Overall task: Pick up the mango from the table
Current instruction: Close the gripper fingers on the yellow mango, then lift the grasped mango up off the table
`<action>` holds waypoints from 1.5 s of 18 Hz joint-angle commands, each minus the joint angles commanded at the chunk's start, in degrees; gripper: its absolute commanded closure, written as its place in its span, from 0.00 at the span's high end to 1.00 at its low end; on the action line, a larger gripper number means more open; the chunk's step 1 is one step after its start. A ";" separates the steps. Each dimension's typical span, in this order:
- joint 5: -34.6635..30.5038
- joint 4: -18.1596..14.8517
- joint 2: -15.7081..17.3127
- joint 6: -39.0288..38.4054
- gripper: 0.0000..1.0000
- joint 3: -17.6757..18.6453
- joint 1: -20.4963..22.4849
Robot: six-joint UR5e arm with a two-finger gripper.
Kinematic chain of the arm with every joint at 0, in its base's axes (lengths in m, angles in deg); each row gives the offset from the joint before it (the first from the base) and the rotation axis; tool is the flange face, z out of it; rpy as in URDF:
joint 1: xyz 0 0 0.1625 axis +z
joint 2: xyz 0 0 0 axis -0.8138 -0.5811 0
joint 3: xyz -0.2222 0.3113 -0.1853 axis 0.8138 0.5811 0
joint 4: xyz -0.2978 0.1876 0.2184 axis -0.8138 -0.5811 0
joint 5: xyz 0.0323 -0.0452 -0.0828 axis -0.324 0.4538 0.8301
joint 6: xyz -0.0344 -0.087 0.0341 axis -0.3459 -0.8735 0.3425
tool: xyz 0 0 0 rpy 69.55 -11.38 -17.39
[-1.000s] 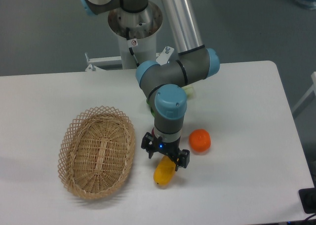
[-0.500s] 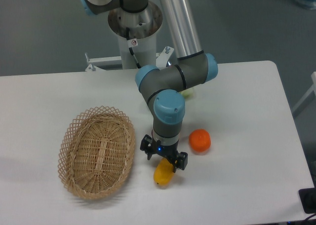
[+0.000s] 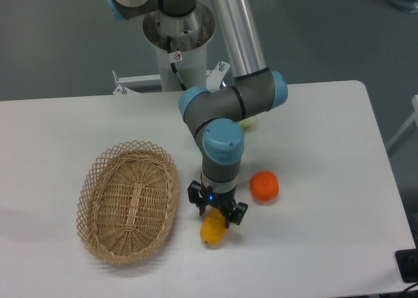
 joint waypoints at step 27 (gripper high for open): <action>-0.17 -27.15 18.81 27.42 0.51 -9.14 14.68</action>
